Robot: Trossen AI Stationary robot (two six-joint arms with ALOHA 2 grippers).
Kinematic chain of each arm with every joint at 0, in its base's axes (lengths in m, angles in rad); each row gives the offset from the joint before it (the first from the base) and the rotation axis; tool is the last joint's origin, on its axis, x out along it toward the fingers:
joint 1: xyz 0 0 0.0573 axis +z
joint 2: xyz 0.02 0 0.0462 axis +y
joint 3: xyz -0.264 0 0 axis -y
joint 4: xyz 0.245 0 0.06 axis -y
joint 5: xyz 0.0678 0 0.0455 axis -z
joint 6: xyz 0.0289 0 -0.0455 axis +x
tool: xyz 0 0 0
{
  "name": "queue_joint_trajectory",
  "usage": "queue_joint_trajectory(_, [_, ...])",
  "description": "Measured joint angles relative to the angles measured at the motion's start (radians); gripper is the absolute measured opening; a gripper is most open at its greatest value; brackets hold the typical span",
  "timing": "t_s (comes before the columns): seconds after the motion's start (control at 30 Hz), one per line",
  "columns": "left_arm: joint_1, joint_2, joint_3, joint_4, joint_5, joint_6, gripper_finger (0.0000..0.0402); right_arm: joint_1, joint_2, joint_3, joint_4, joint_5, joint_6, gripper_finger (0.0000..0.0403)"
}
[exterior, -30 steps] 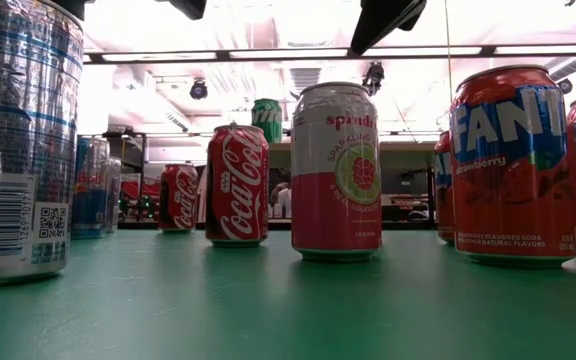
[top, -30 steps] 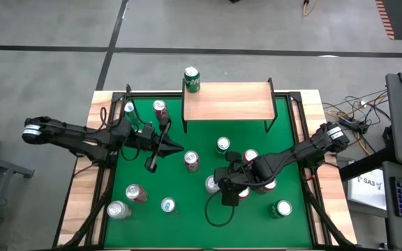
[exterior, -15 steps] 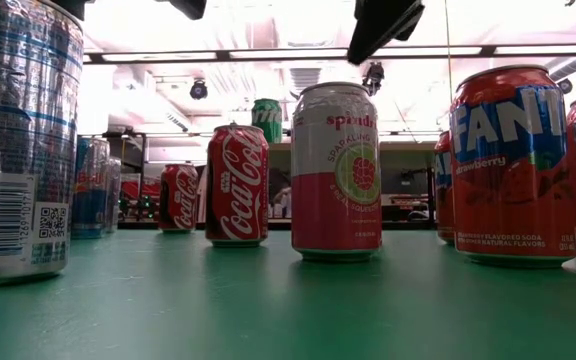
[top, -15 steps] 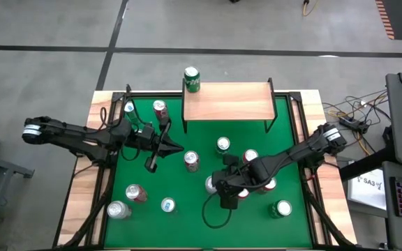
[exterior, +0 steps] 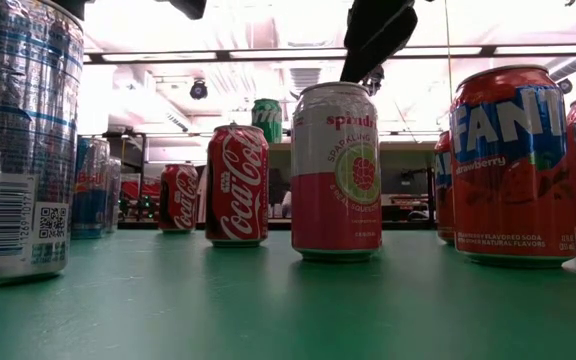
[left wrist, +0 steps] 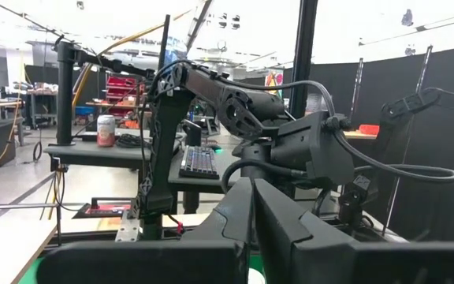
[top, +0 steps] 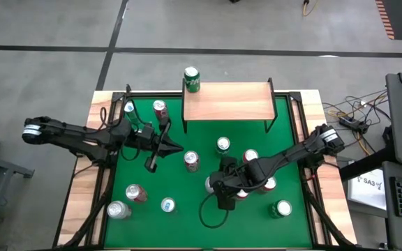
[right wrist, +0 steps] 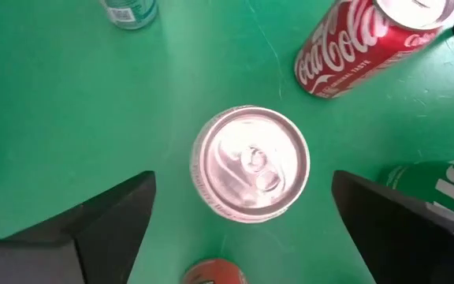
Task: Place canned beverage on shelf
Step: Put the top pink white soda can on the shelf
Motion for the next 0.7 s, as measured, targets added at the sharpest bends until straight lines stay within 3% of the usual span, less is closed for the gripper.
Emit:
queue_joint_trajectory(0.23, [0.0,-0.082,0.011,-0.033,0.001,0.001,0.0,-0.012,0.0,-0.015,-0.001,-0.002,0.042,0.0382])
queue_joint_trajectory(0.7, [0.0,-0.329,0.155,-0.393,0.008,-0.008,0.0,-0.018,0.0,-0.055,0.027,-0.008,0.087,0.0382])
